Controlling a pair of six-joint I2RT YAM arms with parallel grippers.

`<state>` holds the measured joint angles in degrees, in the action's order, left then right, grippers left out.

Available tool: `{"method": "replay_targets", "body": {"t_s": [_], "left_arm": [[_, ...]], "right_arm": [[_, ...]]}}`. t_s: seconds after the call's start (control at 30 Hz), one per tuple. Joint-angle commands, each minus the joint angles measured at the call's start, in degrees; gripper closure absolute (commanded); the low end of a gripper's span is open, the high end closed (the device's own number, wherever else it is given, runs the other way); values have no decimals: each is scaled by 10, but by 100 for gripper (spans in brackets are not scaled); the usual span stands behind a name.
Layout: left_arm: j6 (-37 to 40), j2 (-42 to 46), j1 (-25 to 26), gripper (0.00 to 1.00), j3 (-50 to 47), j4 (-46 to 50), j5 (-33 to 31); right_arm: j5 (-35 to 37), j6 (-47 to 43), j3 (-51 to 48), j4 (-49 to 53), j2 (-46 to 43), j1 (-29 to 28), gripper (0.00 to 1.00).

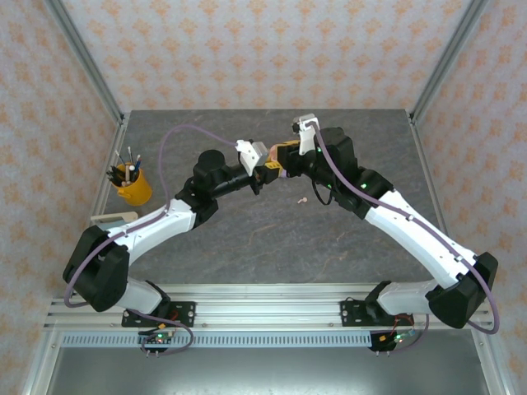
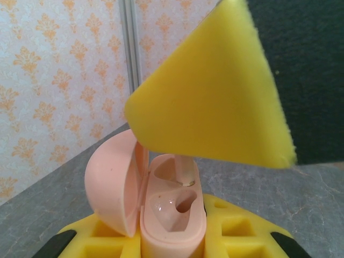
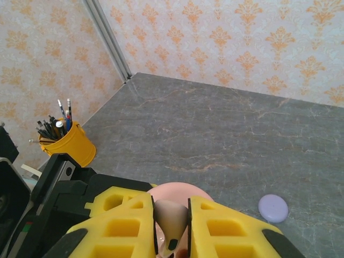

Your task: Insert wireless bluetooth earbuds into charging case

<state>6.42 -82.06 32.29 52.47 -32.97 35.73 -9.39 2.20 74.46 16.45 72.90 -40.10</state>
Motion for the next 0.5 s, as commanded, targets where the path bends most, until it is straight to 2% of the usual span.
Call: {"method": "replay_targets", "body": {"t_s": [0.0,0.47], "left_arm": [[-4,4,7,100,19,-4,13],[4,9,7,100,26,4,9]], "right_arm": [[15,-10,-1,-20,1,-2,82],[13,-13,-18,-12,2,-2,83]]}}
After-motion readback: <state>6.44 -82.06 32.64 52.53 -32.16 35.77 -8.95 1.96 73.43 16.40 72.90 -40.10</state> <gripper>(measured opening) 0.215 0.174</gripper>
